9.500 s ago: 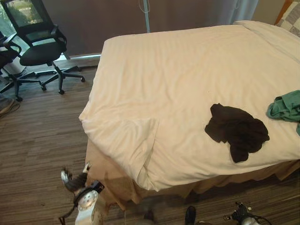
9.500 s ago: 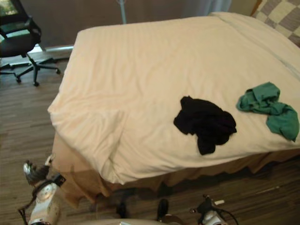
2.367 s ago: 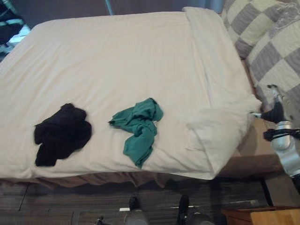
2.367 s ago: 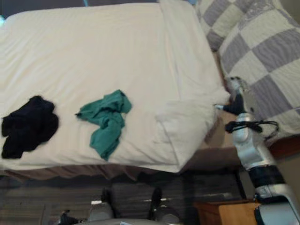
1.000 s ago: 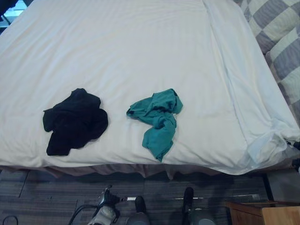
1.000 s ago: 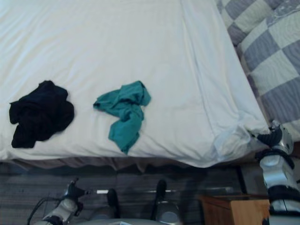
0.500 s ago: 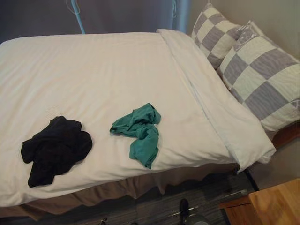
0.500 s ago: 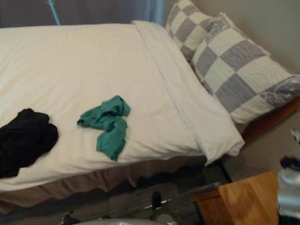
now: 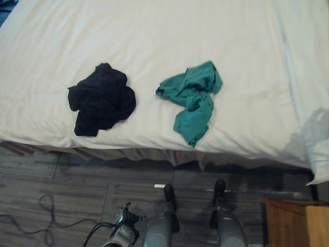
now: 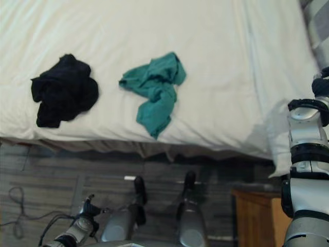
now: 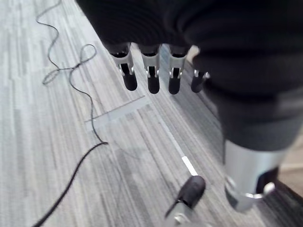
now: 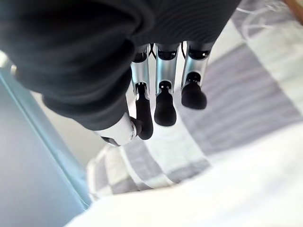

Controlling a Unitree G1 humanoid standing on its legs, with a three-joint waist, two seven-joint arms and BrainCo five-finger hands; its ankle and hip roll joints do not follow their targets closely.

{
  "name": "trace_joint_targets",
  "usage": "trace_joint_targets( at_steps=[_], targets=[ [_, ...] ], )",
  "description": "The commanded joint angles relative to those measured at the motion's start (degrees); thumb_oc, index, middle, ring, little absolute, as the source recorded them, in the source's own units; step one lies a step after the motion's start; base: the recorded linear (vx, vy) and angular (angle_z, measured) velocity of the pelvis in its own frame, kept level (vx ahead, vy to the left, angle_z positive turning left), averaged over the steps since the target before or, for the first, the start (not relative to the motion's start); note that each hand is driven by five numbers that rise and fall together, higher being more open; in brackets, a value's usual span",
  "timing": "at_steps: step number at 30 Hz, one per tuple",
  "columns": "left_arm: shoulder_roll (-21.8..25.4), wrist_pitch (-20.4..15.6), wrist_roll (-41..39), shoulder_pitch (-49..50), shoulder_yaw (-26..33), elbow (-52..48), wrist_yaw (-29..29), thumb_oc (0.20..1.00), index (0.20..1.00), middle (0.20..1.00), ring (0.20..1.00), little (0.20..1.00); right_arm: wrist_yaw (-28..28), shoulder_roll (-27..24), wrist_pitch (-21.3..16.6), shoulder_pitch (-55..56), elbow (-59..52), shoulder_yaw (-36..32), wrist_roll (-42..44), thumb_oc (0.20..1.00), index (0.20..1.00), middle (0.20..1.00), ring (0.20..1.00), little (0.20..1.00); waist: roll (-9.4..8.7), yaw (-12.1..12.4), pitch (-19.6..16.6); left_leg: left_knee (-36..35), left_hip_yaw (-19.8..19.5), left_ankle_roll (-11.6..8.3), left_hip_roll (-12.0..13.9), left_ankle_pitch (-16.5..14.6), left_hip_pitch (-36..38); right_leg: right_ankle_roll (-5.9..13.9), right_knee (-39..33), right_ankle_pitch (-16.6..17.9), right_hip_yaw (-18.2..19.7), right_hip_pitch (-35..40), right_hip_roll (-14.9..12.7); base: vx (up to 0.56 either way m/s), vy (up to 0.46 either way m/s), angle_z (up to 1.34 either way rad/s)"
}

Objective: Tidy up the quilt and then pick up the clothes from the bed and put them into the laundry hamper.

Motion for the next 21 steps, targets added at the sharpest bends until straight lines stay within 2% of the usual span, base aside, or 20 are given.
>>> trace_joint_targets(
  at_steps=[1, 4, 5, 7, 10, 12, 15, 16, 17, 19, 21],
  targets=[
    [0.12, -1.28, -3.54, -2.19, 3.01, 1.48, 3.12, 1.000, 1.000, 1.000, 1.000, 1.000, -4.42, -1.06, -0.13, 4.18, -2.31, -1.51, 0.51, 0.200, 0.200, 0.200, 0.200, 0.200, -0.72, -2.20, 2.80, 5.74, -1.88, -3.62, 1.87, -4.75, -1.09, 2.99, 5.37, -7.03, 1.08, 2.41, -1.07, -0.16, 0.068, -0.29],
    [-0.03, -0.72, -2.17, -2.24, 4.50, 2.12, 3.13, 1.000, 1.000, 1.000, 1.000, 1.000, -3.88, 6.48, 0.45, 15.55, -2.46, -3.88, -2.45, 0.200, 0.200, 0.200, 0.200, 0.200, -0.15, -3.76, 4.21, 8.30, -0.96, -3.06, 1.91, -5.96, -3.21, 2.64, 7.55, -7.47, 2.41, -0.45, -1.11, -0.05, 0.030, -0.21],
    [0.05, -0.72, -2.16, -2.17, 4.42, 2.10, 3.12, 1.000, 1.000, 1.000, 1.000, 1.000, -3.88, 6.58, 0.49, 15.80, -2.62, -4.05, -2.51, 0.200, 0.200, 0.200, 0.200, 0.200, -0.22, -3.65, 4.12, 8.37, -0.93, -3.05, 1.91, -6.01, -3.24, 2.64, 7.59, -7.50, 2.44, -0.49, -1.11, 0.00, 0.013, -0.26],
    [0.26, -0.56, -1.26, -2.20, 5.41, 2.28, 3.03, 1.000, 1.000, 1.000, 1.000, 1.000, -1.95, 10.21, 0.88, 21.56, -0.06, -3.14, -4.82, 0.200, 0.200, 0.200, 0.200, 0.200, -0.43, -4.46, 4.11, 8.99, -0.62, -2.89, 2.04, -6.70, -2.84, 2.62, 7.95, -7.62, 2.68, -0.55, -1.11, 0.02, 0.003, -0.20],
    [0.95, -0.50, 0.67, -2.04, 6.87, 2.22, 2.96, 1.000, 1.000, 1.000, 1.000, 1.000, 5.04, 18.64, 1.19, 31.81, 3.78, 1.61, -9.30, 0.200, 0.200, 0.200, 0.200, 0.200, -1.69, -6.15, 2.77, 8.46, -0.44, -2.72, 2.24, -7.63, -0.31, 2.70, 7.07, -7.51, 2.66, 1.75, -1.04, 0.06, -0.011, -0.07],
    [1.37, -0.48, 2.36, -1.96, 7.01, 2.16, 2.32, 1.000, 1.000, 1.000, 1.000, 1.000, 9.04, 21.74, 1.75, 35.98, 4.85, 5.80, -13.94, 0.200, 0.200, 0.200, 0.200, 0.200, -2.59, -6.84, 1.44, 7.84, -0.48, -2.64, 2.15, -8.05, 1.84, 2.73, 6.08, -7.40, 2.15, 4.00, -0.88, 0.09, -0.015, -0.09],
    [1.68, -0.93, 3.30, -1.39, 6.61, 1.31, 1.72, 1.000, 1.000, 1.000, 1.000, 1.000, 13.68, 25.86, 1.55, 41.03, 8.42, 9.26, -15.45, 0.200, 0.200, 0.200, 0.200, 0.200, -3.80, -7.63, -0.53, 5.80, -0.73, -2.47, 1.68, -8.15, 5.75, 3.00, 4.33, -6.99, 1.74, 7.55, -0.51, 0.08, 0.002, -0.02],
    [1.72, -0.93, 3.30, -1.40, 6.64, 1.30, 1.71, 1.000, 1.000, 1.000, 1.000, 1.000, 13.67, 25.90, 1.53, 40.99, 8.44, 9.28, -15.45, 0.432, 0.432, 0.432, 0.432, 0.432, -3.87, -7.65, -0.60, 5.67, -0.70, -2.45, 1.62, -7.90, 5.64, 2.96, 4.19, -6.78, 1.75, 7.45, -0.54, 0.14, 0.029, 0.04],
    [1.56, -1.09, 3.91, -0.93, 6.10, 1.48, 1.09, 1.000, 1.000, 1.000, 1.000, 1.000, 16.59, 29.10, 1.48, 43.86, 11.65, 10.62, -14.99, 1.000, 1.000, 1.000, 1.000, 1.000, -4.24, -7.64, -1.94, 3.37, -1.25, -2.23, 1.14, -7.76, 8.35, 3.21, 3.43, -6.86, 1.69, 9.70, -0.25, 0.06, 0.014, -0.05],
    [1.52, -1.14, 3.90, -0.84, 5.98, 1.41, 0.89, 1.000, 1.000, 1.000, 1.000, 1.000, 17.49, 30.03, 1.43, 44.10, 12.72, 11.14, -14.51, 1.000, 1.000, 1.000, 1.000, 1.000, -4.43, -7.59, -2.72, 2.45, -1.28, -2.18, 0.92, -7.32, 9.05, 3.26, 3.13, -6.73, 1.78, 10.32, -0.18, 0.09, 0.021, -0.03],
    [1.07, -0.99, 4.03, -0.52, 5.73, 1.85, 0.08, 1.000, 1.000, 1.000, 1.000, 1.000, 20.30, 32.75, 1.58, 44.33, 16.76, 13.29, -14.47, 1.000, 1.000, 1.000, 1.000, 1.000, -4.86, -6.97, -4.95, 0.47, -2.16, -2.10, 0.72, -6.86, 11.65, 3.40, 2.95, -7.25, 1.31, 12.87, 0.24, 0.13, 0.002, 0.05]
  ],
)
